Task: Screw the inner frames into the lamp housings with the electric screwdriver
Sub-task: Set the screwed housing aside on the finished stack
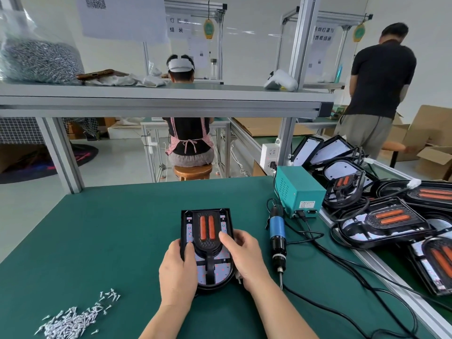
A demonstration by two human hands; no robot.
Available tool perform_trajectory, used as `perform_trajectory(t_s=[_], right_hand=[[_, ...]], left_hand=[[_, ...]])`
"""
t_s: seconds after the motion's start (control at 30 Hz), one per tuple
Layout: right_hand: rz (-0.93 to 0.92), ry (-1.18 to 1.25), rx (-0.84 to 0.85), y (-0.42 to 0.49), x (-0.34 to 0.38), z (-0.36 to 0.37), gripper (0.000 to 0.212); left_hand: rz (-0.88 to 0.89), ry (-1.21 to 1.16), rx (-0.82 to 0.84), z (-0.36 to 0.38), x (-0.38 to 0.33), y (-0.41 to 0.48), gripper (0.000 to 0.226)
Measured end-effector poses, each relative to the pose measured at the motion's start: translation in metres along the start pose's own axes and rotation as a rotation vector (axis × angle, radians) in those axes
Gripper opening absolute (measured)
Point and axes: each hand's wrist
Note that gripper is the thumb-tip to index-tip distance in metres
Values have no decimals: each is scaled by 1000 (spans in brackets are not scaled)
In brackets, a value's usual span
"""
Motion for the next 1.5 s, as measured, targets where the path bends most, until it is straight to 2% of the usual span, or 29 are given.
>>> perform_trajectory(t_s=[0.1, 0.23, 0.33, 0.5, 0.7, 0.93, 1.13, 1.27, 1.4, 1.5], right_hand=[[10, 34, 14, 1, 2, -6, 22], [-26, 6, 50, 2, 3, -14, 22], [-18, 26, 51, 6, 5, -21, 22], [10, 100, -15, 10, 2, -17, 28], [6, 184, -129, 14, -1, -16, 25], [-10, 293, -233, 16, 3, -23, 20], [-40, 325, -311, 15, 8, -34, 19], [-100, 284, -375, 17, 9, -39, 20], [-153, 269, -438, 17, 16, -45, 30], [-218, 234, -512, 15, 21, -54, 30]], left_hand=[[-53, -57, -27, 10, -3, -1, 26], [-59, -120, -9, 19, -6, 3, 13], [-48, -130, 42, 21, -9, 4, 18], [6, -73, 63, 21, -3, 6, 25], [13, -78, 65, 26, -3, 5, 37], [-1, -67, 55, 25, -4, 5, 33], [24, 170, 140, 32, -2, 2, 56], [121, 312, 195, 29, -7, 0, 72], [215, 558, 281, 31, -3, 5, 53], [350, 774, 309, 34, 3, 8, 48]])
Point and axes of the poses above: each hand's wrist, its own y-axis towards the middle knuckle, its own z-axis out of the palm, x = y × z, and after that the axes turned 7 degrees about -z, right-handed
